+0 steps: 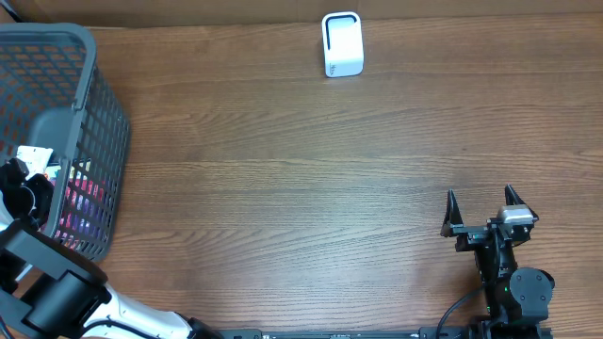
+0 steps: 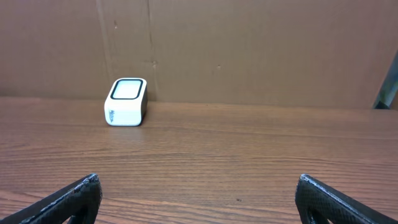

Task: Scan the item barcode
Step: 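Grasp the pink-purple pad pack in the basket with the left gripper, then lift the pad pack out and place it on the table center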

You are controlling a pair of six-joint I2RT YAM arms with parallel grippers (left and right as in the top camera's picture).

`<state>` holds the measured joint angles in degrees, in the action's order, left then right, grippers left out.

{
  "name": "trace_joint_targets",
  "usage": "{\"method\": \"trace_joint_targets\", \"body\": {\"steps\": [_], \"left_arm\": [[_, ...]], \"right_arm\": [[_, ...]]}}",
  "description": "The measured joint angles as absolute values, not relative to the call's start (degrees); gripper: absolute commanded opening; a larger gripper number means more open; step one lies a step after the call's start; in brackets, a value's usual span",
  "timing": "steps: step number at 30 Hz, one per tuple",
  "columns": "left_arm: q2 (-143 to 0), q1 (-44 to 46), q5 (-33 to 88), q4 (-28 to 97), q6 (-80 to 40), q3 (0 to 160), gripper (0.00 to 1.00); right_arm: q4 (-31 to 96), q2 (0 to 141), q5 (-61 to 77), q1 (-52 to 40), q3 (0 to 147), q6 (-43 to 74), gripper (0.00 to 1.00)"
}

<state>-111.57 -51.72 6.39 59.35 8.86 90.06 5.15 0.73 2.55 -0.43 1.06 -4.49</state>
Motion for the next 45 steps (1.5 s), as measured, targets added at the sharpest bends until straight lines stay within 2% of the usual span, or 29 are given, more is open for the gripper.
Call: {"method": "trace_joint_targets", "body": {"steps": [6, 12, 23, 36, 41, 45], "left_arm": [[-111.2, -51.7, 6.8, 60.9, 9.0, 90.8, 0.04], [-111.8, -51.7, 7.7, 68.6, 7.7, 97.1, 0.04], [-112.1, -51.8, 26.8, 78.1, 7.2, 122.0, 0.04], [-106.5, -51.4, 41.4, 77.7, 3.4, 139.7, 0.04], [-99.5, -46.9, 48.7, 78.3, 2.6, 141.3, 0.04], [-95.9, -36.0, 52.0, 82.1, 2.3, 142.0, 0.04]], "right_arm": [[5.1, 0.7, 2.5, -0.4, 1.1, -4.5, 1.00], [5.1, 0.7, 2.5, -0.4, 1.1, -4.5, 1.00], [5.1, 0.7, 2.5, -0.4, 1.1, -4.5, 1.00], [5.1, 0.7, 2.5, -0.4, 1.1, -4.5, 1.00], [5.1, 0.7, 2.5, -0.4, 1.1, -4.5, 1.00], [5.1, 0.7, 2.5, -0.4, 1.1, -4.5, 1.00]]}}
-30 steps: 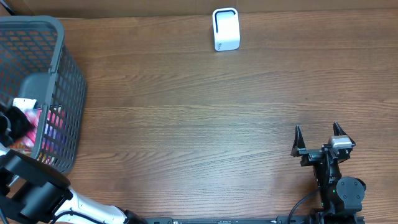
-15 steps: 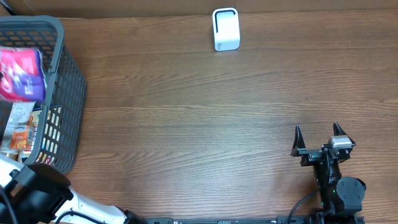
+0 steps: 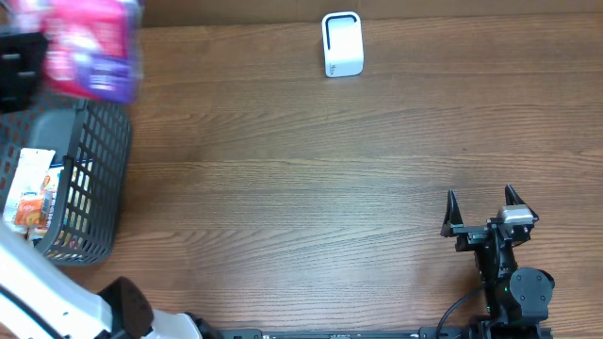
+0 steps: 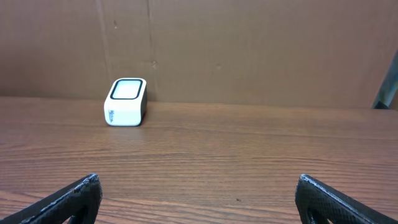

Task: Scan the item barcode
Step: 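Lift the pad pack out and place it on the table center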

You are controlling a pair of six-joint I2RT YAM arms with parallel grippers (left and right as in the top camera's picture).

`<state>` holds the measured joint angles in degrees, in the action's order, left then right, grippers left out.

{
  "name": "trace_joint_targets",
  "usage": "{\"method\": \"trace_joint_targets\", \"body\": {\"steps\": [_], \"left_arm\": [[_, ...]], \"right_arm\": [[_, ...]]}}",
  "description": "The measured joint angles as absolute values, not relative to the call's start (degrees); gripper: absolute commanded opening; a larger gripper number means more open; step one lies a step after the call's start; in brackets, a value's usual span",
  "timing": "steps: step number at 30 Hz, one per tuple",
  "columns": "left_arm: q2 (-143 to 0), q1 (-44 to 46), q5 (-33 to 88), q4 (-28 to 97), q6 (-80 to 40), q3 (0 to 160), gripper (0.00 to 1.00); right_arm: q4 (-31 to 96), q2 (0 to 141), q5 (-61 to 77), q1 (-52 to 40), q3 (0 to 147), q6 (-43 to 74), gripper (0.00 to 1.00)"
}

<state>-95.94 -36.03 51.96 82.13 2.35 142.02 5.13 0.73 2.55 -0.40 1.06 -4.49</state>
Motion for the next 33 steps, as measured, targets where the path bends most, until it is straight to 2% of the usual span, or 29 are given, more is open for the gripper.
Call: {"method": "trace_joint_targets", "body": {"steps": [4, 14, 20, 28, 29, 33], "left_arm": [[-96.6, -23.9, 49.9, 86.5, 1.8, 142.0, 0.05], [-106.3, 3.1, 34.2, 91.7, 0.3, 135.6, 0.04], [-116.4, 12.8, 28.7, 90.7, -4.4, 129.3, 0.04], [-132.3, 19.7, 26.6, 89.7, -6.9, 126.7, 0.04], [-133.6, 20.1, 26.5, 89.7, -7.0, 126.7, 0.10], [-136.9, 20.6, 26.2, 90.3, -7.4, 126.3, 0.64]], "right_arm": [[5.1, 0.7, 2.5, -0.4, 1.1, -4.5, 1.00], [5.1, 0.7, 2.5, -0.4, 1.1, -4.4, 1.00], [5.1, 0.7, 2.5, -0.4, 1.1, -4.5, 1.00], [5.1, 0.7, 2.6, -0.4, 1.1, -4.5, 1.00], [5.1, 0.7, 2.5, -0.4, 1.1, -4.5, 1.00], [5.1, 0.7, 2.5, -0.4, 1.1, -4.5, 1.00]]}}
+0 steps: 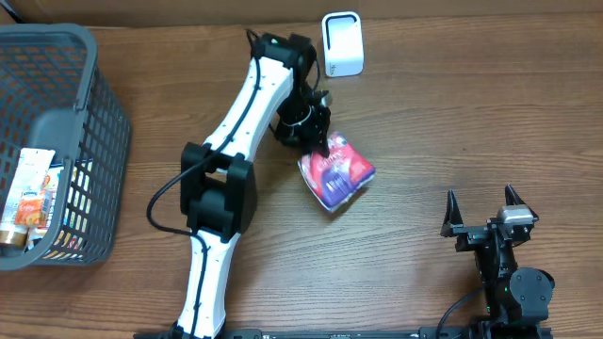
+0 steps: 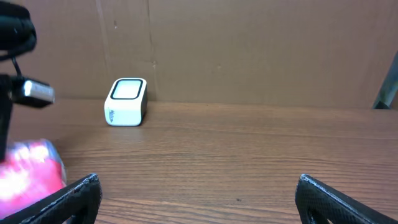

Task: Scan the item barcode
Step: 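Lift the pad pack out and place it on the table center, then move the left gripper back over the basket and lower in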

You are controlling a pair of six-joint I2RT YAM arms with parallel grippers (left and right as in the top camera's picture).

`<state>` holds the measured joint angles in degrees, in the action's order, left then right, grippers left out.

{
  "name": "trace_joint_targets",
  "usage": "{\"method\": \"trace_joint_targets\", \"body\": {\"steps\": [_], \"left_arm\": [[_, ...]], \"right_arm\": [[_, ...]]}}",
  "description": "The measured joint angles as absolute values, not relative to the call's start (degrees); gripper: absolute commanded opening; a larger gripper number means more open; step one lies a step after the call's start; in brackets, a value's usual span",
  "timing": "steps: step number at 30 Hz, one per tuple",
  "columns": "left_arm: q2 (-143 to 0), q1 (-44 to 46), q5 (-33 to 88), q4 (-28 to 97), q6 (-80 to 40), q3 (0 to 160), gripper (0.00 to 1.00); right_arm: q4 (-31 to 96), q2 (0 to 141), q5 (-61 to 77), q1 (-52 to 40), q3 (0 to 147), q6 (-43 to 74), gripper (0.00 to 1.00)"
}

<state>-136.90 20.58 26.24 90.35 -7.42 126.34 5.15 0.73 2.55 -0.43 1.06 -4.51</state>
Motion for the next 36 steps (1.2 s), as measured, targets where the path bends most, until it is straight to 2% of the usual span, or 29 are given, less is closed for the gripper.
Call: {"method": "trace_joint_targets", "body": {"steps": [1, 3, 9, 13, 17, 26, 30, 36], "left_arm": [[-137.2, 20.5, 26.3, 90.6, -7.5, 126.3, 0.71], [-137.3, 20.1, 26.3, 91.4, -7.4, 126.3, 0.79], [-137.3, 16.8, 26.3, 96.8, -7.1, 130.9, 0.87], [-136.3, 13.4, 26.3, 96.7, -7.1, 136.8, 1.00], [-131.3, 10.4, 26.1, 96.6, -7.0, 140.0, 1.00], [-106.7, -0.9, 18.4, 96.5, -2.4, 143.1, 1.00], [-100.6, -10.9, 9.5, 96.5, -7.4, 143.4, 1.00], [-99.4, -29.8, 0.8, 94.8, -16.6, 143.4, 1.00]], "right_arm": [[5.1, 0.7, 2.5, -0.4, 1.1, -4.5, 1.00], [5.1, 0.7, 2.5, -0.4, 1.1, -4.5, 1.00], [5.1, 0.7, 2.5, -0.4, 1.1, -4.5, 1.00], [5.1, 0.7, 2.5, -0.4, 1.1, -4.5, 1.00], [5.1, 0.7, 2.5, -0.4, 1.1, -4.5, 1.00], [5.1, 0.7, 2.5, -0.4, 1.1, -4.5, 1.00], [5.1, 0.7, 2.5, -0.4, 1.1, -4.5, 1.00], [5.1, 0.7, 2.5, -0.4, 1.1, -4.5, 1.00]]}}
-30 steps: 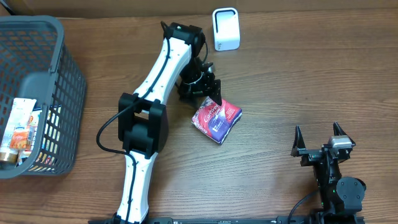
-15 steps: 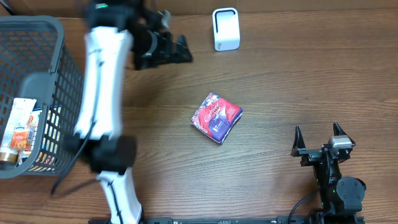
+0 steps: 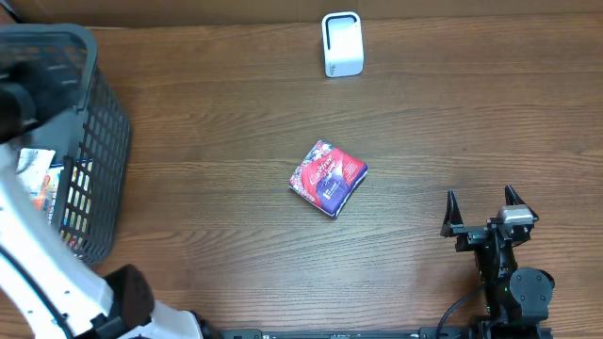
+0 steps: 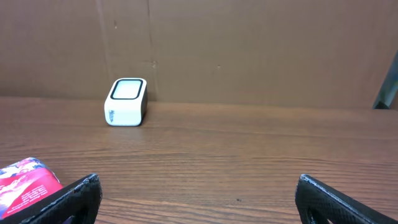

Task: Scan the item barcode
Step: 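Move the left gripper back over the basket and lower in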

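The item, a red and purple packet [image 3: 328, 177], lies flat on the wooden table in the middle, with nothing holding it. Its corner also shows at the lower left of the right wrist view as the packet [image 4: 25, 180]. The white barcode scanner [image 3: 342, 43] stands at the table's far edge; it is the scanner [image 4: 126, 101] with its window facing up. My right gripper [image 3: 481, 202] rests open near the front right, gripper [image 4: 198, 199] empty. My left gripper [image 3: 17, 99] is a dark blur over the basket at the far left; its jaws cannot be made out.
A grey mesh basket [image 3: 89, 141] holding several more packets stands at the left edge. The white left arm [image 3: 38, 273] runs along the front left corner. A brown cardboard wall [image 4: 249, 50] stands behind the scanner.
The left gripper held the packet at mid-table just below the scanner; now the packet lies alone on the table and the left arm is back over the basket. The right arm has not moved.
The left gripper was down in the basket by the pink packet. Then it held the packet up above the basket's far end. Then it had the packet at mid-table near the scanner. Now the packet lies released there and the arm is at the basket.
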You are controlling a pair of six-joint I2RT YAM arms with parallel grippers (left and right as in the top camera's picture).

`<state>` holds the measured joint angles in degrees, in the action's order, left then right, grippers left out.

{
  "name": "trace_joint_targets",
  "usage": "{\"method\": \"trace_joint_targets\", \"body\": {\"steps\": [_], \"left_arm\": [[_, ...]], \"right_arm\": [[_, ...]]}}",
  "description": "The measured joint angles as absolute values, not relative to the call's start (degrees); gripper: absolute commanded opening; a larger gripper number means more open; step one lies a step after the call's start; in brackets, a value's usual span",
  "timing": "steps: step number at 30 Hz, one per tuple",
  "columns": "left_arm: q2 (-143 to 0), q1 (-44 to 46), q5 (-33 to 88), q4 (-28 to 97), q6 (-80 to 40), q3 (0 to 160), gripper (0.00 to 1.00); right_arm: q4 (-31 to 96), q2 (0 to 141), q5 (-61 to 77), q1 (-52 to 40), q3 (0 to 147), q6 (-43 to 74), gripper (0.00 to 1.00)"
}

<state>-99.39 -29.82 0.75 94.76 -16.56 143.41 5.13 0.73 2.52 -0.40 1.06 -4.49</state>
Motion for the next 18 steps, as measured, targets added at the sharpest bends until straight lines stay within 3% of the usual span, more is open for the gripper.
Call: {"method": "trace_joint_targets", "body": {"steps": [6, 13, 18], "left_arm": [[-102.1, -43.1, -2.1, 94.8, -22.7, 143.4, 1.00], [-111.6, -46.3, -3.3, 96.6, -27.2, 143.1, 1.00], [-118.7, -46.3, -6.6, 96.0, -32.3, 142.7, 0.86]], "right_arm": [[5.1, 0.7, 2.5, -0.4, 1.1, -4.5, 1.00], [5.1, 0.7, 2.5, -0.4, 1.1, -4.5, 1.00], [5.1, 0.7, 2.5, -0.4, 1.1, -4.5, 1.00]]}}
